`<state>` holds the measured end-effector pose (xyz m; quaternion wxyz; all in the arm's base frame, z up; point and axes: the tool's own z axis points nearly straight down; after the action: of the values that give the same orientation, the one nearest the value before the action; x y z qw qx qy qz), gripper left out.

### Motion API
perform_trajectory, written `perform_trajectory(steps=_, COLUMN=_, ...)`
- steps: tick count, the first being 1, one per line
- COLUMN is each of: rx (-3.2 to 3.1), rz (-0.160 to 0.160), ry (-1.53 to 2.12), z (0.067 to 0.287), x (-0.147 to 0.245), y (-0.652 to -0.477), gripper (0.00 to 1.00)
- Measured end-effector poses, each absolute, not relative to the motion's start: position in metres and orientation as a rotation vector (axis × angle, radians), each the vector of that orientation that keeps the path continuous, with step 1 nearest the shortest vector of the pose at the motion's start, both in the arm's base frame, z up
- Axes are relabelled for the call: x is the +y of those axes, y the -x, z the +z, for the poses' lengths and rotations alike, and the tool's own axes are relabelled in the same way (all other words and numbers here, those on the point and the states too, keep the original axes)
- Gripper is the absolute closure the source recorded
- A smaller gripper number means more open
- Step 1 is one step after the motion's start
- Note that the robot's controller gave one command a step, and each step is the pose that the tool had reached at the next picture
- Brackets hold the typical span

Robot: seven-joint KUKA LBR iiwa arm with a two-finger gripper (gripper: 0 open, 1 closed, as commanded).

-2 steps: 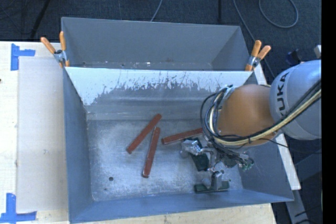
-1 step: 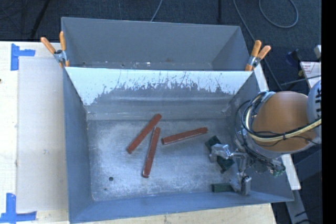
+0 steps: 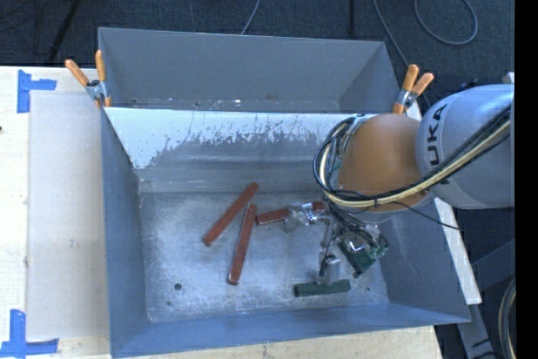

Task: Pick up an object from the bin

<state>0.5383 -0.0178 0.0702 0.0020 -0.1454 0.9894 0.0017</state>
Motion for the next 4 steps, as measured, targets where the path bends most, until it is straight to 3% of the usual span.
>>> perform_trajectory(steps=1, rx=2.983, rz=-0.004, ry=0.975, z=0.158, x=-0.122, y=-0.555, gripper=0.00)
perform_trajectory(steps=2, rx=2.932, rz=0.009, ry=1.140, z=0.070, x=-0.075, y=-0.555, gripper=0.00)
perform_trajectory(steps=3, rx=2.940, rz=-0.010, ry=1.094, z=0.155, x=-0.145, y=-0.538, gripper=0.00)
perform_trajectory(steps=4, rx=2.889, rz=0.011, ry=1.242, z=0.066, x=-0.097, y=-0.535, gripper=0.00)
